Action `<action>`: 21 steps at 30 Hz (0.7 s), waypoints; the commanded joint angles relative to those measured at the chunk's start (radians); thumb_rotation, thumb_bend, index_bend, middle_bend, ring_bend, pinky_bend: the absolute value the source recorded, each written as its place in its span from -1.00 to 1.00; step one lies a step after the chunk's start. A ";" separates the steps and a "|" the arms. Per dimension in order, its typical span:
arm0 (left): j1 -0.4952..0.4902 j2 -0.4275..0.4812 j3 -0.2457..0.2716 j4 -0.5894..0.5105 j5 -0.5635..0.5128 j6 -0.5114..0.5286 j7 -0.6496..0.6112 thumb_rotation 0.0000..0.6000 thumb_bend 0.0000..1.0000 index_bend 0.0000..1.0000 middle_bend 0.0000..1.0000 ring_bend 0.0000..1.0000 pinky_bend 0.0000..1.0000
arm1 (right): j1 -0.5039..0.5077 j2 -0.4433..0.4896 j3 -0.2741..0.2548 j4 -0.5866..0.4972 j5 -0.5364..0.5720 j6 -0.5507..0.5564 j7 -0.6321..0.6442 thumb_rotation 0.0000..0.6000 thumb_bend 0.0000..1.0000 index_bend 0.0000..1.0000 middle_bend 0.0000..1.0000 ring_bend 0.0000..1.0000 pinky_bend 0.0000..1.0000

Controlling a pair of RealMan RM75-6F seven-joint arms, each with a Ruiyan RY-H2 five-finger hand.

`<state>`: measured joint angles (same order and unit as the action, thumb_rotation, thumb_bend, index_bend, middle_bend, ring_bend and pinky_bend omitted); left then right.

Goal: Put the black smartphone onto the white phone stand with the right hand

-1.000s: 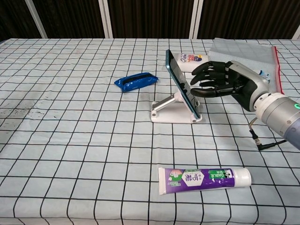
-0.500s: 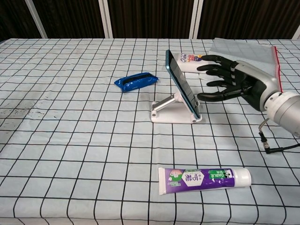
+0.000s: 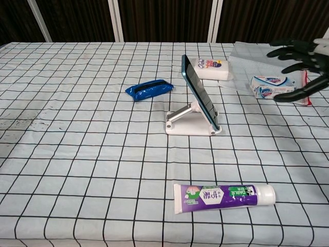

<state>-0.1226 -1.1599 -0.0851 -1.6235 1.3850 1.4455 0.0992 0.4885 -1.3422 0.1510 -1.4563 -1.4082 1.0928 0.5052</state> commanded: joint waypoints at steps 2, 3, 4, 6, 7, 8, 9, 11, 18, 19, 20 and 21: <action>0.002 -0.001 0.001 0.002 0.004 0.005 0.006 1.00 -1.00 -1.00 -1.00 -1.00 -1.00 | -0.117 0.137 -0.082 -0.101 -0.054 0.144 -0.269 1.00 -1.00 -1.00 -0.95 -1.00 -0.71; 0.002 -0.001 0.002 0.003 0.006 0.007 0.008 1.00 -1.00 -1.00 -1.00 -1.00 -1.00 | -0.141 0.155 -0.098 -0.112 -0.053 0.167 -0.335 1.00 -1.00 -1.00 -0.98 -1.00 -0.71; 0.004 -0.002 0.002 0.003 0.007 0.010 0.009 1.00 -1.00 -1.00 -1.00 -1.00 -1.00 | -0.164 0.166 -0.112 -0.124 -0.052 0.192 -0.399 1.00 -1.00 -1.00 -1.00 -1.00 -0.71; 0.006 -0.002 0.003 0.003 0.007 0.013 0.011 1.00 -1.00 -1.00 -1.00 -1.00 -1.00 | -0.201 0.182 -0.134 -0.146 -0.043 0.226 -0.489 1.00 -1.00 -1.00 -1.00 -1.00 -0.71; 0.007 -0.002 0.003 0.003 0.007 0.016 0.012 1.00 -1.00 -1.00 -1.00 -1.00 -1.00 | -0.220 0.192 -0.145 -0.163 -0.033 0.238 -0.535 1.00 -1.00 -1.00 -1.00 -1.00 -0.71; 0.008 -0.002 0.003 0.003 0.008 0.018 0.013 1.00 -1.00 -1.00 -1.00 -1.00 -1.00 | -0.234 0.200 -0.150 -0.182 -0.021 0.248 -0.574 1.00 -1.00 -1.00 -1.00 -1.00 -0.71; 0.009 -0.001 0.003 0.003 0.009 0.020 0.013 1.00 -1.00 -1.00 -1.00 -1.00 -1.00 | -0.244 0.205 -0.152 -0.193 -0.012 0.259 -0.604 1.00 -1.00 -1.00 -1.00 -1.00 -0.71; 0.010 0.000 0.003 0.004 0.009 0.021 0.015 1.00 -1.00 -1.00 -1.00 -1.00 -1.00 | -0.268 0.208 -0.151 -0.210 0.002 0.297 -0.678 1.00 -1.00 -1.00 -1.00 -1.00 -0.71; 0.006 -0.003 0.006 0.008 0.014 0.014 0.022 1.00 -1.00 -1.00 -1.00 -1.00 -1.00 | -0.319 0.163 -0.125 -0.187 0.022 0.395 -0.776 1.00 -1.00 -1.00 -1.00 -1.00 -0.71; 0.006 -0.003 0.006 0.009 0.015 0.014 0.023 1.00 -1.00 -1.00 -1.00 -1.00 -1.00 | -0.321 0.157 -0.120 -0.184 0.025 0.401 -0.780 1.00 -1.00 -1.00 -1.00 -1.00 -0.71; 0.006 -0.004 0.007 0.009 0.017 0.014 0.024 1.00 -1.00 -1.00 -1.00 -1.00 -1.00 | -0.324 0.149 -0.113 -0.177 0.029 0.409 -0.785 1.00 -1.00 -1.00 -1.00 -1.00 -0.71; 0.007 -0.004 0.008 0.009 0.019 0.016 0.024 1.00 -1.00 -1.00 -1.00 -1.00 -1.00 | -0.326 0.143 -0.108 -0.171 0.033 0.413 -0.789 1.00 -1.00 -1.00 -1.00 -1.00 -0.71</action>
<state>-0.1160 -1.1635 -0.0774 -1.6148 1.4036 1.4610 0.1231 0.1687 -1.1890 0.0342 -1.6352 -1.3834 1.4963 -0.2753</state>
